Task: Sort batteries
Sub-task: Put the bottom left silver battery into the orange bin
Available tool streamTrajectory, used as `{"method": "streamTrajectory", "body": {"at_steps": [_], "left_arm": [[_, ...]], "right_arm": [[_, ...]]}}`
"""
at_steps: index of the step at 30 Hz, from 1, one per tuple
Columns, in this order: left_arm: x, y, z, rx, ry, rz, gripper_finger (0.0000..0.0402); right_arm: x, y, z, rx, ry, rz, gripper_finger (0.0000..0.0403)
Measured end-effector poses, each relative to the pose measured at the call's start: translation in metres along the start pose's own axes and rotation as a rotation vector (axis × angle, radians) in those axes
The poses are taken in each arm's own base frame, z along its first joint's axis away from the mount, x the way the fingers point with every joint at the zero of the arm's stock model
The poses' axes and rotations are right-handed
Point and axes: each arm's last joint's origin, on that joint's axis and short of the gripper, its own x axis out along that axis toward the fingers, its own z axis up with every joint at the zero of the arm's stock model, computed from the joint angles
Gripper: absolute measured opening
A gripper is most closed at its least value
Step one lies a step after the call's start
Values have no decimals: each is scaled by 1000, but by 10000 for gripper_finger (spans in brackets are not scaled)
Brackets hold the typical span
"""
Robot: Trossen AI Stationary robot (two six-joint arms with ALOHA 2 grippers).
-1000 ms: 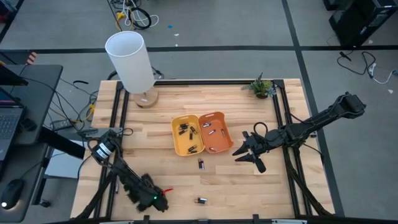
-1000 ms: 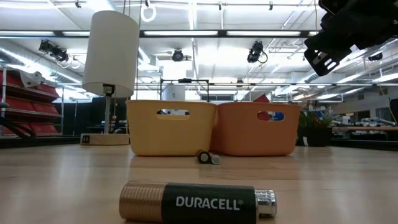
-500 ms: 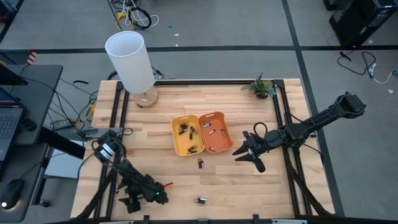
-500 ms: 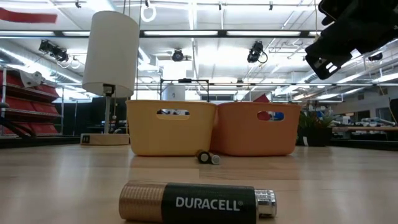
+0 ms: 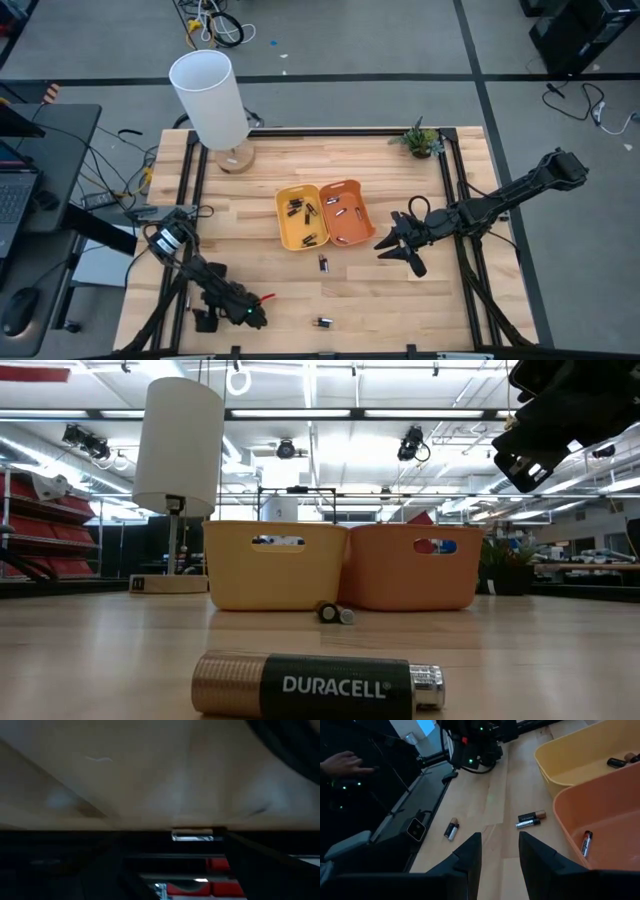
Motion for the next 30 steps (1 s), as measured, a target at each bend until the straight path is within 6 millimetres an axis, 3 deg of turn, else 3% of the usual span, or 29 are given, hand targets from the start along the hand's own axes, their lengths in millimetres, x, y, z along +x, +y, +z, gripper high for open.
{"method": "streamTrajectory", "body": {"at_steps": [10, 19, 23, 30], "left_arm": [[10, -11, -6, 5, -9, 35, 353], [10, -22, -8, 62, 43, -93, 353], [18, -29, -9, 118, -45, 1, 353], [32, -37, -19, 71, -60, 83, 353]], "right_arm": [[0, -1, -2, -3, 19, -9, 117], [0, -1, -2, 15, 23, -11, 117], [0, -1, -3, 14, 28, -13, 117], [0, -2, -6, -4, 57, -24, 117]]}}
